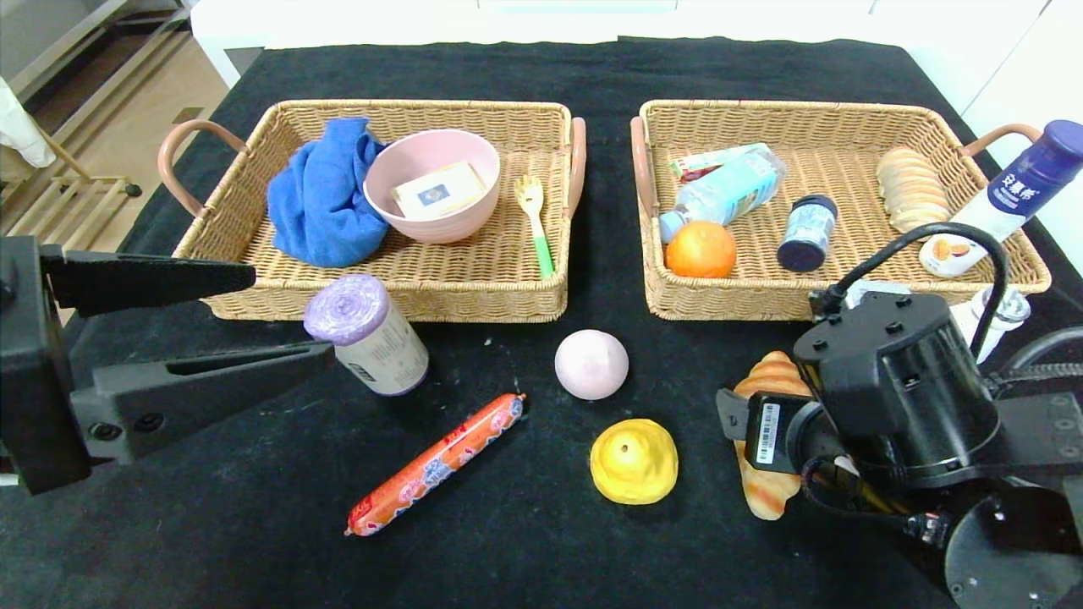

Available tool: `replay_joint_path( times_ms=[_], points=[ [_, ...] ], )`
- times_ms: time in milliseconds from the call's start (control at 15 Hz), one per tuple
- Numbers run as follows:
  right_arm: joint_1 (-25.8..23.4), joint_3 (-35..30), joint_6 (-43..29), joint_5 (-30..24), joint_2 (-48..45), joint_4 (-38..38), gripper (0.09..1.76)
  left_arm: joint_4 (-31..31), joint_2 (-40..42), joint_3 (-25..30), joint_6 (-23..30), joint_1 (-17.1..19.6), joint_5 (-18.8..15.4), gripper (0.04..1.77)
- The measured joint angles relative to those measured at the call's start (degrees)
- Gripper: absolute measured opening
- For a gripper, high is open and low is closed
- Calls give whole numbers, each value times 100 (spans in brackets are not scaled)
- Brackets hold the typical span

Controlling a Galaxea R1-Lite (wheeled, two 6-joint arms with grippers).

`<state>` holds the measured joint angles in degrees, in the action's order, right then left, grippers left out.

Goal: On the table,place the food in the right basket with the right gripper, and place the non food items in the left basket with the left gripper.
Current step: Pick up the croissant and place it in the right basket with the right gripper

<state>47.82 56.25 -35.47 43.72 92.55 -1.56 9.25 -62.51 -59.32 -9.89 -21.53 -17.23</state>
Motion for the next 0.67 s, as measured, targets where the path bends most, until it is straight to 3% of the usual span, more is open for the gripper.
replay_joint_path(
  times_ms=[200, 667],
  points=[
    [0, -138, -18, 171, 105, 340, 171, 0, 0, 0, 2, 0, 0, 172],
    [-4, -190, -302, 217, 317, 368, 171, 2, 0, 0, 0, 0, 2, 172]
  ],
)
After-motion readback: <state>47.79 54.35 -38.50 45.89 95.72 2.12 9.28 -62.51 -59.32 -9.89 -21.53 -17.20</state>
